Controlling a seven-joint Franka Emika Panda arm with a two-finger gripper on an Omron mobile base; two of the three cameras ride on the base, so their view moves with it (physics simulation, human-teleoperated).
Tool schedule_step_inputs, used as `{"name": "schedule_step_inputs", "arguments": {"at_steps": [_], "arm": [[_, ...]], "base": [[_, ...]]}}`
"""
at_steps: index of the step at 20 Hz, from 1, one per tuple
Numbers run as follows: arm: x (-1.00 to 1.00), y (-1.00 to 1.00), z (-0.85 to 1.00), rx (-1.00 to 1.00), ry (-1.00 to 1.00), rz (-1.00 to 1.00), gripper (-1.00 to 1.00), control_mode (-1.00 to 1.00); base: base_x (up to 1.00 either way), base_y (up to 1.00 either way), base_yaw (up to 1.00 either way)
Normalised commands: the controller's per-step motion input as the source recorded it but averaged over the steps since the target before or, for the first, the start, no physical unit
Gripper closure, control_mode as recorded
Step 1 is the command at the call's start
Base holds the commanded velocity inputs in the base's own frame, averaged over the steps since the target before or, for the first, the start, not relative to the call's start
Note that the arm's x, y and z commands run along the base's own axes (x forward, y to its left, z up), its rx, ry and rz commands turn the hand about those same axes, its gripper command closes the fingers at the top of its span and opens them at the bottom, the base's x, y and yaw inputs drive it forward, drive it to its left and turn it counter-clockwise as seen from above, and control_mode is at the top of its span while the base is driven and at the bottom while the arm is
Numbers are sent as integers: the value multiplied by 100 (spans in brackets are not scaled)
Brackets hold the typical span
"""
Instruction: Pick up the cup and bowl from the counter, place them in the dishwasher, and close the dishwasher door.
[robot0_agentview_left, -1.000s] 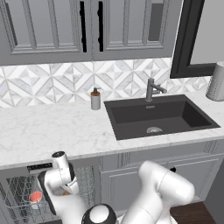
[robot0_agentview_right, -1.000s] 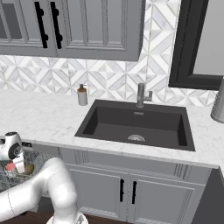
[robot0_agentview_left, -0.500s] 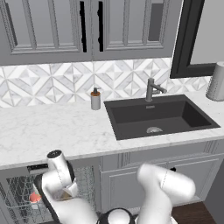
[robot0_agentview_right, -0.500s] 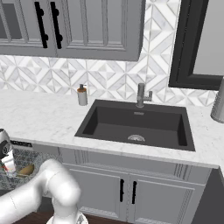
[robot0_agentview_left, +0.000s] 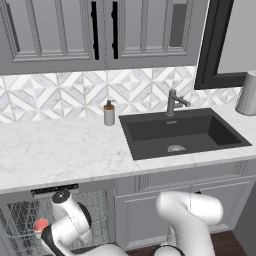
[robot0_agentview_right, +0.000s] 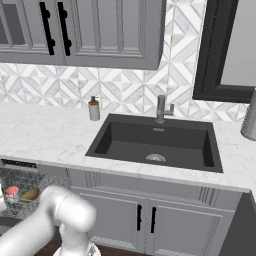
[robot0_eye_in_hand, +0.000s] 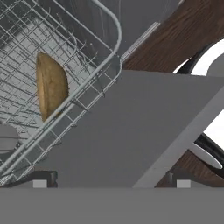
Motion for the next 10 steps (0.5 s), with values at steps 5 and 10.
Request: {"name": "schedule_step_inputs", "arguments": {"at_steps": [5,10], "arm": [[-40,0,4,1,-15,0,-100,-100],[-23,0,8,0,-13,1,-100,-100]], "base": [[0,0,0],[0,0,0]]}}
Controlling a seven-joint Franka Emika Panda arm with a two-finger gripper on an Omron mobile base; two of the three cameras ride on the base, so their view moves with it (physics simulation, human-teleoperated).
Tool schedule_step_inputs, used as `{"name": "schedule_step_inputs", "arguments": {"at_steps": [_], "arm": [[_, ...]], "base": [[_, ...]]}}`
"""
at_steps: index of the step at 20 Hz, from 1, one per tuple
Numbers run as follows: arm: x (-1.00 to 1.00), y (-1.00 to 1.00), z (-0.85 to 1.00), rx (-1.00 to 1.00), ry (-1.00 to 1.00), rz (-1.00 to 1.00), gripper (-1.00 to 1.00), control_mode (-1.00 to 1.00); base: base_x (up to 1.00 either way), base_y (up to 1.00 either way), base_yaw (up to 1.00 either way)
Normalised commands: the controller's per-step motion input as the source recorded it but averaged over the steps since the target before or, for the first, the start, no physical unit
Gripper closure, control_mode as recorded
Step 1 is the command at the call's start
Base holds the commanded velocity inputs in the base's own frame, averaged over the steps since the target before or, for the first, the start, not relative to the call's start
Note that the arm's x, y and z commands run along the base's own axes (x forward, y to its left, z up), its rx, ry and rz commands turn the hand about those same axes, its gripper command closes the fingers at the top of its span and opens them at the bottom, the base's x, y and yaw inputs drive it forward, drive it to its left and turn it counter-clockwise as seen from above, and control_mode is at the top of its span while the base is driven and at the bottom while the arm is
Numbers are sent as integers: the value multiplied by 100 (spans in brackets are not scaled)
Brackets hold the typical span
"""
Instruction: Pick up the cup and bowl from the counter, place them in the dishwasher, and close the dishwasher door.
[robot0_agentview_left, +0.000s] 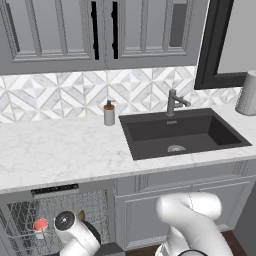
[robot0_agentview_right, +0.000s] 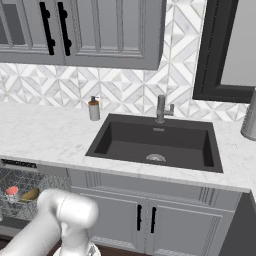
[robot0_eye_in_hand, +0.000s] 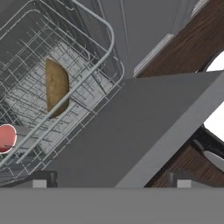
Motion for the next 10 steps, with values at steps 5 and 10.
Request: {"name": "schedule_step_inputs", "arguments": {"at_steps": [5,10], "arm": [[6,0,0,0,-1,0,-100,-100],[0,0,0,0,-1,0,-100,-100]], "base": [[0,0,0],[0,0,0]]}}
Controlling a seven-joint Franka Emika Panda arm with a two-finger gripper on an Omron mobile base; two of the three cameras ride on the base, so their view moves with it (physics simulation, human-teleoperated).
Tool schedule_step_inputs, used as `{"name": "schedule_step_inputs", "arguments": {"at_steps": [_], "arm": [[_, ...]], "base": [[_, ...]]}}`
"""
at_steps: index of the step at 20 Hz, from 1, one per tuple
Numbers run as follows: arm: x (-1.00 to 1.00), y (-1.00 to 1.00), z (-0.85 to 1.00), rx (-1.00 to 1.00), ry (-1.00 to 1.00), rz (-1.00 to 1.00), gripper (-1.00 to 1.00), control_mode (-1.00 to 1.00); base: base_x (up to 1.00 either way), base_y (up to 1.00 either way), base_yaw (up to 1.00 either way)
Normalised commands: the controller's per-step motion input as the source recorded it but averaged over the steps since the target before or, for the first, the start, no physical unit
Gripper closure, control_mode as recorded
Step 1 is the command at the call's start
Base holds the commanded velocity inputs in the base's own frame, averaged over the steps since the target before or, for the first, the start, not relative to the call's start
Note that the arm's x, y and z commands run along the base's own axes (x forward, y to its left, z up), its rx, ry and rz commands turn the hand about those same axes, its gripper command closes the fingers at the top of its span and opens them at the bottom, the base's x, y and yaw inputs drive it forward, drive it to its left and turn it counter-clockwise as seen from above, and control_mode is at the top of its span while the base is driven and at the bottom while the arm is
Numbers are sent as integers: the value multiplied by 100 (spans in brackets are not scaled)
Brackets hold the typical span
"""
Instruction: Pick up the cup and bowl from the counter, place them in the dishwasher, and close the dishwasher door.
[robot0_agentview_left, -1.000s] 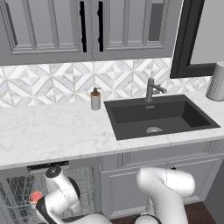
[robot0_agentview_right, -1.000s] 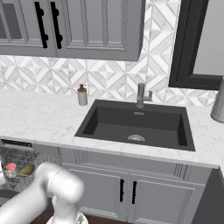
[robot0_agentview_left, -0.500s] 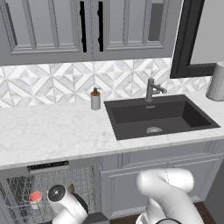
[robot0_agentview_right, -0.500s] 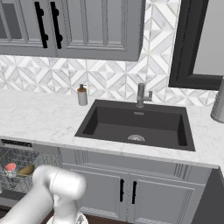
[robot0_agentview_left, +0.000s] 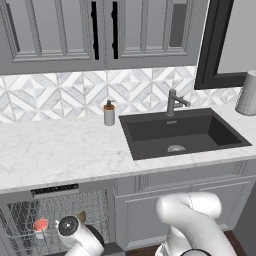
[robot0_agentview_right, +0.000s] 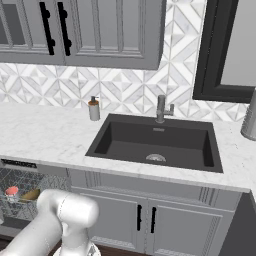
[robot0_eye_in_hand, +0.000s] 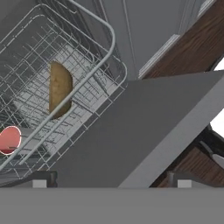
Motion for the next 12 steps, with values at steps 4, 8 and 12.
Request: {"name": "schedule_step_inputs", "arguments": {"at_steps": [4,8,12], "arm": [[0,0,0,0,-1,0,-100,-100],[-41,0,5,1,-20,0,-100,-100],[-5,0,41,4,-23,3,-100,-100]], "base": [[0,0,0],[0,0,0],[0,0,0]]}}
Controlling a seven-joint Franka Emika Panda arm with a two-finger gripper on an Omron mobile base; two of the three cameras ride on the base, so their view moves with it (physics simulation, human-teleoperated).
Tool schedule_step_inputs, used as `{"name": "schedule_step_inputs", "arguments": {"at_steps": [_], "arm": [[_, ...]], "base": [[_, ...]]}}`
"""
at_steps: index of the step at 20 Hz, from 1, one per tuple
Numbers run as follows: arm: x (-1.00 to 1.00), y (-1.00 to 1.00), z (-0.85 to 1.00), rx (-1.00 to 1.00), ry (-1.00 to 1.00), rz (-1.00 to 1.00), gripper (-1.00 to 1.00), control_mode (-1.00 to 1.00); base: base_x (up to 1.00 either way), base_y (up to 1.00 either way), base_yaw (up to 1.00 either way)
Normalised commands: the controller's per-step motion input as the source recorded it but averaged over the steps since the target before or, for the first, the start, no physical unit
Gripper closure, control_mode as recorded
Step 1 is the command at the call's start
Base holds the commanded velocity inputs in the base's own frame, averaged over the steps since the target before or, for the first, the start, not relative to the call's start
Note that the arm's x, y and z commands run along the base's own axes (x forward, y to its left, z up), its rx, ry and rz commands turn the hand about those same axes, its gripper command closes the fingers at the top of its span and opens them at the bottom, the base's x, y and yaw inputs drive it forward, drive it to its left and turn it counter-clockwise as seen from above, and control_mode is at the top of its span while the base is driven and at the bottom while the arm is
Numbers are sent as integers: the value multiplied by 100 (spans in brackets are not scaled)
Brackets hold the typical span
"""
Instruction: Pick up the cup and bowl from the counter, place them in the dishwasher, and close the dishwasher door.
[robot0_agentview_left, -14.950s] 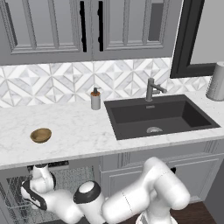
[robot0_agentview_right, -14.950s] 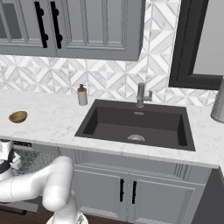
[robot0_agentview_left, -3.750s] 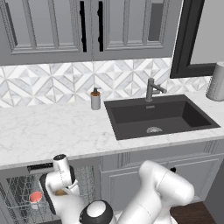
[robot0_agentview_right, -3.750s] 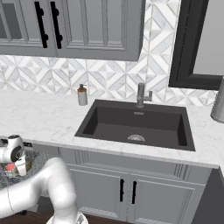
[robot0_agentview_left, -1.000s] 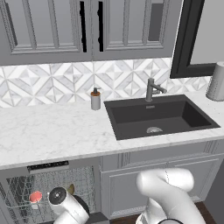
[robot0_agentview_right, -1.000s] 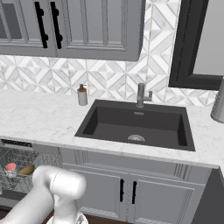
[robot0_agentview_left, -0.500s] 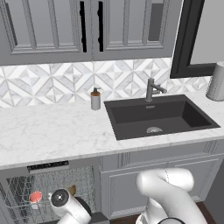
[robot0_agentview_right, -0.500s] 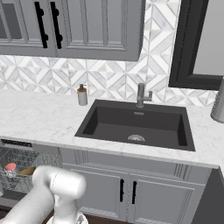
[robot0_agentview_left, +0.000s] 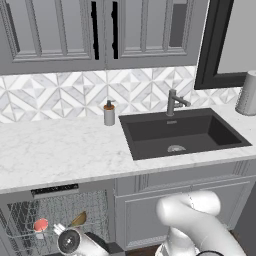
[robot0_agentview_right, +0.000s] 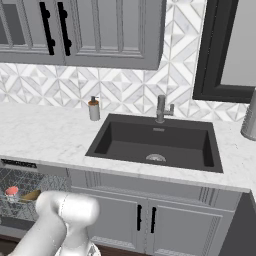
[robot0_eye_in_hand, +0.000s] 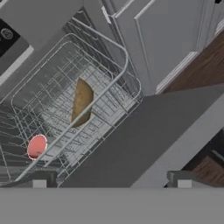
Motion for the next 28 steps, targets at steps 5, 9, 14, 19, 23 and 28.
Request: {"name": "schedule_step_inputs", "arguments": {"at_steps": [5,9,14,19,23,28], "arm": [[-7,-3,46,12,-21,1,-100,-100],[-17,-9,30,13,-14,0,-100,-100],[-13,0,14,3,-6,1,-100,-100],[-32,22,9,0,-6,4,-100,-100],[-44,14,2,1,-10,3,-100,-100],[-48,9,-6,0,-5,3,-100,-100]], "base": [[0,0,0],[0,0,0],[0,0,0],[0,0,0],[0,0,0],[0,0,0]]}}
